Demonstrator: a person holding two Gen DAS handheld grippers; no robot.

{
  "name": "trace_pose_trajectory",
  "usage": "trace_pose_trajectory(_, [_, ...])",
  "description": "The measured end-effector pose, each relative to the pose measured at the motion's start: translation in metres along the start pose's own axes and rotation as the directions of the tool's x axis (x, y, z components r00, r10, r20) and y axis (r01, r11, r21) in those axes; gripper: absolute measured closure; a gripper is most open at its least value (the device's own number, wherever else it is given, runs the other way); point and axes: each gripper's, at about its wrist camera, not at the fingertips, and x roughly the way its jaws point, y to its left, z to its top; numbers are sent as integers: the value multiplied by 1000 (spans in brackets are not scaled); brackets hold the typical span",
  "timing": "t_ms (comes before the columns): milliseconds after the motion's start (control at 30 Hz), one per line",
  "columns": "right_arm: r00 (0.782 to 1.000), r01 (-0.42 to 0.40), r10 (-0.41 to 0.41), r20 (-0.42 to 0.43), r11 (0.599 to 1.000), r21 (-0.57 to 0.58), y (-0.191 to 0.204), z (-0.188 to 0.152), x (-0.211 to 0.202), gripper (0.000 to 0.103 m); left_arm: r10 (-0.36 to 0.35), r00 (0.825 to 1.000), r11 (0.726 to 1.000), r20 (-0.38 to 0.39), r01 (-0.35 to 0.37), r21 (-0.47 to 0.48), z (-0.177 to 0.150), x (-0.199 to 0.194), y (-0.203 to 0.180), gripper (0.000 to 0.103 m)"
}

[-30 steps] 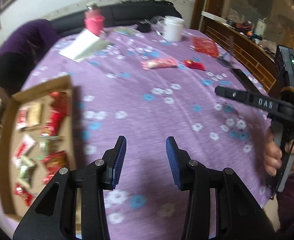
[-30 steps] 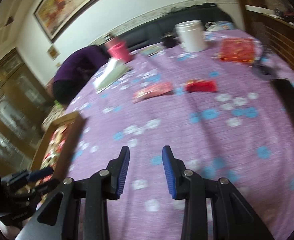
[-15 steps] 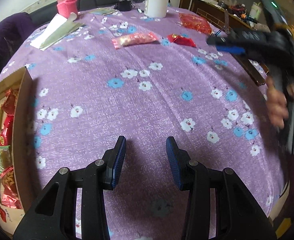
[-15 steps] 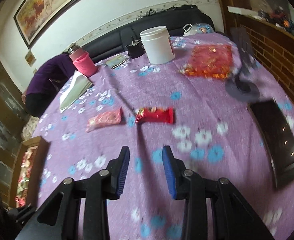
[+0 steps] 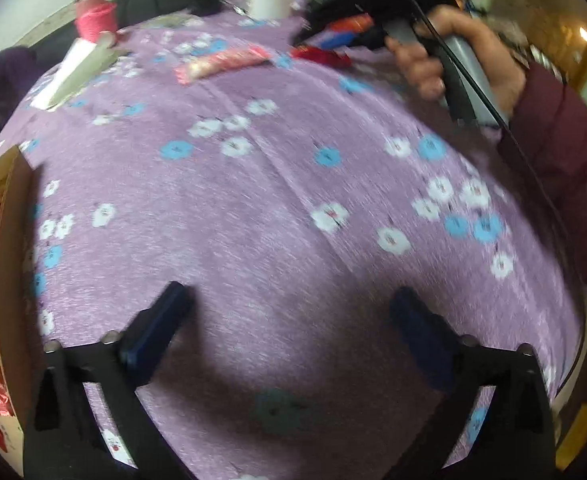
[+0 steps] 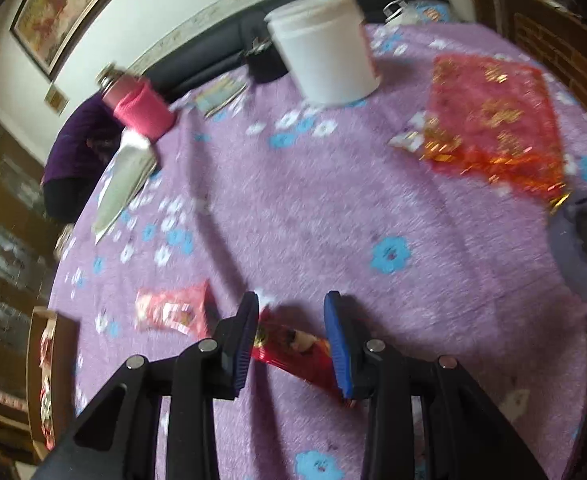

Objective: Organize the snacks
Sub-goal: 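Move both tools to the table and grasp the red packet with the right gripper, then grasp the pink wrapped bar with the left gripper while the right holds the red packet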

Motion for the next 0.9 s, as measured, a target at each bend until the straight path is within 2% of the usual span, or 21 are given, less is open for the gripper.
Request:
trace_pose_trajectory(33, [1000,-13,13,-1,1000,-13,2,-4,-1,66,17,1000,1000,-5,-17,17,0,1,-3,0])
trace_pose_trajectory(133, [999,-40,38,-32,997,-66,15,-16,-1,66,5,1000,1000,-12,-4,17,-1,0,-1,0])
trace_pose_trajectory(267, [999,35,-39,-19,988,-153,37,-36,-5,66,-37,999,999,-26,37,-5,0,-4,7,1])
trace_pose_trajectory(300, [998,65,-68,-11,983,-170,41,-40,-5,67,-65,998,997,-26,64,-32,2,-7,14,7])
trace_pose_trajectory(333, [994,104,-106,0,977,-187,46,-45,-7,76,-88,996,995,-20,86,-55,4,-11,20,10])
trace_pose_trajectory(367, [991,136,-137,6,972,-191,47,-49,-8,78,-99,995,992,2,99,-78,10,-18,30,10])
trace_pose_trajectory(433, [989,149,-147,22,973,-175,49,-56,-14,78,-68,997,993,42,72,-92,21,-27,42,10])
trace_pose_trajectory(533, [994,100,-92,60,986,-133,55,-67,-38,78,-30,994,995,102,40,-90,45,-40,61,10])
trace_pose_trajectory(600, [997,21,-12,79,993,-115,64,-78,-53,78,-27,990,997,140,36,-64,67,-41,71,10])
trace_pose_trajectory(700, [992,-92,101,74,989,-116,76,-99,-61,77,-22,989,1000,145,22,0,103,-21,76,10])
trace_pose_trajectory(767, [992,-96,106,66,986,-136,82,-111,-56,77,-9,992,999,125,3,41,127,1,79,10])
trace_pose_trajectory(833, [995,-56,66,68,988,-141,78,-118,-51,77,-4,994,998,111,-3,70,147,19,81,11])
trace_pose_trajectory(900, [993,-101,106,43,990,-103,67,-117,-47,77,12,994,995,105,-22,92,164,36,81,11])
